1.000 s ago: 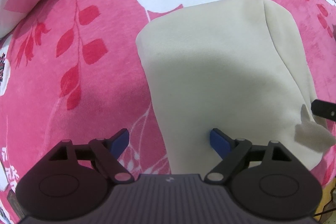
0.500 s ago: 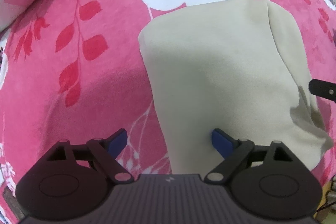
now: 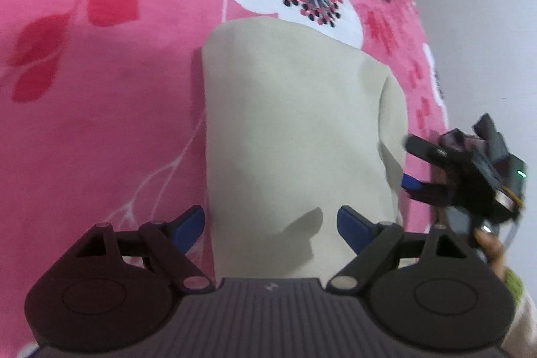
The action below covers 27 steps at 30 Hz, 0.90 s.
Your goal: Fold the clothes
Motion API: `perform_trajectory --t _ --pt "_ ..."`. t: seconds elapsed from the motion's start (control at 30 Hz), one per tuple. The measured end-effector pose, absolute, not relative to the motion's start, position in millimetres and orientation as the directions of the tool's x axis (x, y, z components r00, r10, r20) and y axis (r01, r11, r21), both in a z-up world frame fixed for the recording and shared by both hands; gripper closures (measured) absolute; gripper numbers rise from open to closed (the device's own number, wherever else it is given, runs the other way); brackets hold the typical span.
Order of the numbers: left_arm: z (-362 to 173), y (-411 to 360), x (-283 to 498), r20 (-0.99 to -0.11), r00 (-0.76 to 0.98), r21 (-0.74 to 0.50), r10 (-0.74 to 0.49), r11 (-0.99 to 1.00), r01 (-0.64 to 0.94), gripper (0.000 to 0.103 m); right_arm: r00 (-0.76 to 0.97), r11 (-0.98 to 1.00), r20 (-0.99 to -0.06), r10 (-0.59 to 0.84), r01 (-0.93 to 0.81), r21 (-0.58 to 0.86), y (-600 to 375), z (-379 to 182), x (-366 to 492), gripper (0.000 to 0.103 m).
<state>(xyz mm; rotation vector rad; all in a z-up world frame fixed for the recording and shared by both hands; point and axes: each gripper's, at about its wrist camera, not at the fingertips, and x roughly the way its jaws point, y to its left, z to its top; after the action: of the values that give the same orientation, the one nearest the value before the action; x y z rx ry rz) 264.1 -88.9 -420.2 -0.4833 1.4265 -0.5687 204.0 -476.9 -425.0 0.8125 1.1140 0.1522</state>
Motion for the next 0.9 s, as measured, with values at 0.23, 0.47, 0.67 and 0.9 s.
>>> perform_trajectory --t 0.23,0.47,0.67,0.9 --pt "-443 -96 266 -0.731 0.004 -0.679 -0.682 0.728 0.097 0.014 0.426 0.675 -0.691 0.584 0.218 0.705 -473 -442 208 0.001" --pt "-443 -117 258 -0.736 -0.02 -0.668 -0.677 0.722 0.181 0.007 0.366 0.63 -0.646 0.669 0.182 0.755 -464 -445 189 0.001" --pt "-441 -128 254 -0.753 0.012 -0.649 -0.657 0.746 0.146 0.006 0.35 0.593 -0.599 0.72 0.136 0.793 -457 -453 219 0.0" --pt "-421 -154 240 -0.791 0.043 -0.598 -0.61 0.787 0.155 0.006 0.291 0.591 -0.592 0.752 0.1 0.8 -459 -440 207 0.042"
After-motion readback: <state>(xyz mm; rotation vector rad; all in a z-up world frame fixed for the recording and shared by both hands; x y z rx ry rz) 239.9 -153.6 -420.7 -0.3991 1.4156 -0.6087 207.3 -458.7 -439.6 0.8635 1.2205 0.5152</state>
